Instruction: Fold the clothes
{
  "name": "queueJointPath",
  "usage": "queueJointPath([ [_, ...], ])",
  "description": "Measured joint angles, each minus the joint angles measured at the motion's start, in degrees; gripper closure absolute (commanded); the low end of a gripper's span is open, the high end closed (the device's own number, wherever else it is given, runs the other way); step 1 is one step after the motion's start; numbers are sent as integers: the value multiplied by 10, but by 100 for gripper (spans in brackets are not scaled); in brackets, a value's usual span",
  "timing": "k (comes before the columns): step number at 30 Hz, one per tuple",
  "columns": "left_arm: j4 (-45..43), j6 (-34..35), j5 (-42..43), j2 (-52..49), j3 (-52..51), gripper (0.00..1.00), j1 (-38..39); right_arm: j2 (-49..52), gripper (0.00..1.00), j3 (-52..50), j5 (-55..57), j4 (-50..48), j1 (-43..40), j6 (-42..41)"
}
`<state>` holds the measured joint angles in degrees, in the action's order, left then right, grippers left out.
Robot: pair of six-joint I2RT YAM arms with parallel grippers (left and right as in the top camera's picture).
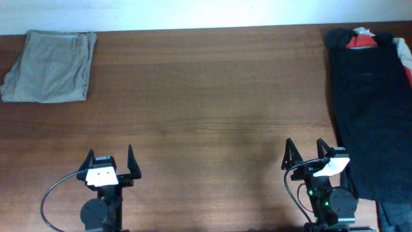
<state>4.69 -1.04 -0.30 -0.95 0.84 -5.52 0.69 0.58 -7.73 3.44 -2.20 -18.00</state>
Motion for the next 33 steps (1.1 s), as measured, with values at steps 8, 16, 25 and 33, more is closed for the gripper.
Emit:
queueJointPath([
  [8, 0, 0, 0, 0, 0, 1, 0, 0, 1, 0, 0, 0, 0, 0],
  [16, 0, 0, 0, 0, 0, 1, 0, 0, 1, 0, 0, 0, 0, -5],
  [25, 0, 0, 0, 0, 0, 1, 0, 0, 1, 0, -198, -11, 0, -175],
  [33, 0, 0, 0, 0, 0, 1, 0, 0, 1, 6, -206, -93, 0, -171],
])
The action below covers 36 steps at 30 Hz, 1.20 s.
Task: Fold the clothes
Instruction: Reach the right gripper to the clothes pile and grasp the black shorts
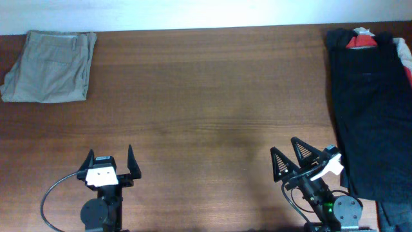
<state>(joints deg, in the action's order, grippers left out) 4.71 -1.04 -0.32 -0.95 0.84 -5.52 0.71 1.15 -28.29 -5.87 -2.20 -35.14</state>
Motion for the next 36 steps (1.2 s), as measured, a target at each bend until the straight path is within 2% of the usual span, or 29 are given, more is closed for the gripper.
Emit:
queueJointPath([
  [5, 0, 0, -2, 0, 0, 1, 0, 89, 1, 123, 97, 26, 0, 73],
  [10, 0, 0, -4, 2, 0, 1, 0, 339, 1, 321, 195, 114, 0, 174],
  [11, 0, 0, -4, 3, 0, 1, 0, 446, 1, 422, 229, 169, 0, 201],
  [12, 0, 0, -4, 3, 0, 1, 0, 521, 1, 482, 246, 193, -1, 218],
  [13, -1, 0, -4, 2, 0, 1, 0, 616, 1, 577, 274, 282, -7, 240],
  [15, -1, 0, -4, 2, 0, 1, 0, 693, 1, 647, 298, 313, -16, 257],
  [16, 0, 0, -5, 1, 0, 1, 0, 758, 1, 717, 320, 376, -24, 266],
  [17, -2, 0, -5, 2, 0, 1, 0, 819, 1, 768, 340, 394, -32, 279],
  [26, 0, 0, -6, 2, 0, 1, 0, 1178, 1, 980, 471, 398, -69, 407],
  [29, 0, 0, -6, 2, 0, 1, 0, 1278, 1, 1019, 507, 396, -79, 447],
  [31, 0, 0, -6, 2, 0, 1, 0, 1311, 2, 1030, 523, 360, -85, 457],
  [36, 0, 0, -6, 2, 0, 1, 0, 1358, 14, 1036, 537, 317, -102, 469],
])
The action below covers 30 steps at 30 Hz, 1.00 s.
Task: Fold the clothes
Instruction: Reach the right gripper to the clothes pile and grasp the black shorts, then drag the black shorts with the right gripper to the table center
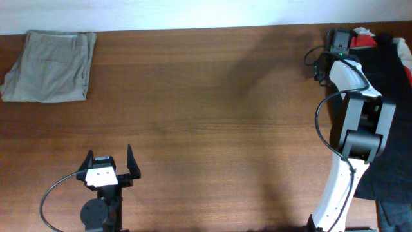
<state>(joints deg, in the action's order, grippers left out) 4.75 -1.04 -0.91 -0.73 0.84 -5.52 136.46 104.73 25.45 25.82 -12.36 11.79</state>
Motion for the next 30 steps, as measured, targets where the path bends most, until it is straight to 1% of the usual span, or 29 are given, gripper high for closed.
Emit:
queueJointPath([
  [2, 0, 0, 0, 0, 0, 1, 0, 5, 36, 2, 1, -9, -1, 4],
  [3, 0, 0, 0, 0, 0, 1, 0, 7, 39, 3, 1, -10, -1, 2],
  [4, 0, 0, 0, 0, 0, 1, 0, 8, 39, 3, 1, -10, -1, 4],
  [5, 0, 0, 0, 0, 0, 1, 0, 9, 45, 3, 2, -10, -1, 2],
  [7, 0, 0, 0, 0, 0, 1, 0, 13, 73, 4, 10, -13, -2, 3],
  [8, 0, 0, 0, 0, 0, 1, 0, 14, 83, 4, 13, -14, -2, 1],
  [9, 0, 0, 0, 0, 0, 1, 0, 15, 85, 4, 16, -13, -2, 3],
  [10, 0, 0, 0, 0, 0, 1, 0, 15, 94, 4, 19, -12, -2, -3],
  [11, 0, 0, 0, 0, 0, 1, 0, 15, 96, 4, 20, -12, -2, -11],
  [17, 0, 0, 0, 0, 0, 1, 0, 12, 96, 4, 22, -10, -2, -38],
  [20, 0, 0, 0, 0, 0, 1, 0, -17, 96, 4, 22, 3, -2, -68],
  [27, 0, 0, 0, 0, 0, 1, 0, -165, 96, 3, 24, 42, -9, -104],
  [30, 0, 0, 0, 0, 0, 1, 0, -226, 96, 3, -64, 66, 0, -116],
])
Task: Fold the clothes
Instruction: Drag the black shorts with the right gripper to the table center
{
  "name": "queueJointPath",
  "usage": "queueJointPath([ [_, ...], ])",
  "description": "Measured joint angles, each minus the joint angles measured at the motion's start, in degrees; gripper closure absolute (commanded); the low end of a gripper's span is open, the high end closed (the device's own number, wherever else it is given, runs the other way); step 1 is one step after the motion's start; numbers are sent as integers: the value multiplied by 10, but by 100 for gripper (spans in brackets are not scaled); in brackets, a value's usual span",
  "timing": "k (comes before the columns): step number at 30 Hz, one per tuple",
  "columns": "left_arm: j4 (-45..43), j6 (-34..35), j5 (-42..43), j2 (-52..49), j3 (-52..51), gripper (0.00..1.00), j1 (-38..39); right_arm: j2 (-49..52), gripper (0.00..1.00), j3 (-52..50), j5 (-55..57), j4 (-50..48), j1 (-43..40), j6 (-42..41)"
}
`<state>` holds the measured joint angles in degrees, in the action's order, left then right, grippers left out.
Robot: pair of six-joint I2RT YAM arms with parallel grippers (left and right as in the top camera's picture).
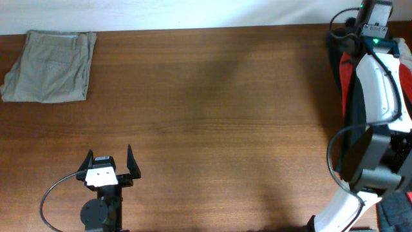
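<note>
A pile of dark clothes (335, 77) lies along the table's right edge, with a strip of red cloth (348, 71) showing in it. My right arm stretches over this pile to its far end. My right gripper (371, 9) is at the frame's top edge, its fingers hidden from view. A folded khaki garment (48, 58) lies at the far left corner. At the near left my left gripper (111, 161) rests open and empty.
The brown wooden table (212, 122) fills the view. A white wall runs along its far edge. My right arm's white links and black cable cover much of the dark pile.
My right arm has reached farther back and to the right, from the pile's far-left corner to the top edge of the view. More red cloth shows beside the arm. The left gripper has not moved.
Both grippers rested open at the near edge, the right one beside the dark pile. The right gripper then turned leftward in place. Then the arm was stretched out over the pile's far-left corner, and now it reaches the pile's far end.
</note>
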<state>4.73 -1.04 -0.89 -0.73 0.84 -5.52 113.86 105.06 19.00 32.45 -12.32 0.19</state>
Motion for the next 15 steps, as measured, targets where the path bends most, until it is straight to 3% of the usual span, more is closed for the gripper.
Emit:
queueJointPath([
  [4, 0, 0, 0, 0, 0, 1, 0, -37, 96, 0, -113, 16, 78, -19],
  [8, 0, 0, 0, 0, 0, 1, 0, -30, 96, 0, -201, 35, 240, -76],
  [15, 0, 0, 0, 0, 0, 1, 0, 31, 96, 0, -235, 18, 495, -162],
])
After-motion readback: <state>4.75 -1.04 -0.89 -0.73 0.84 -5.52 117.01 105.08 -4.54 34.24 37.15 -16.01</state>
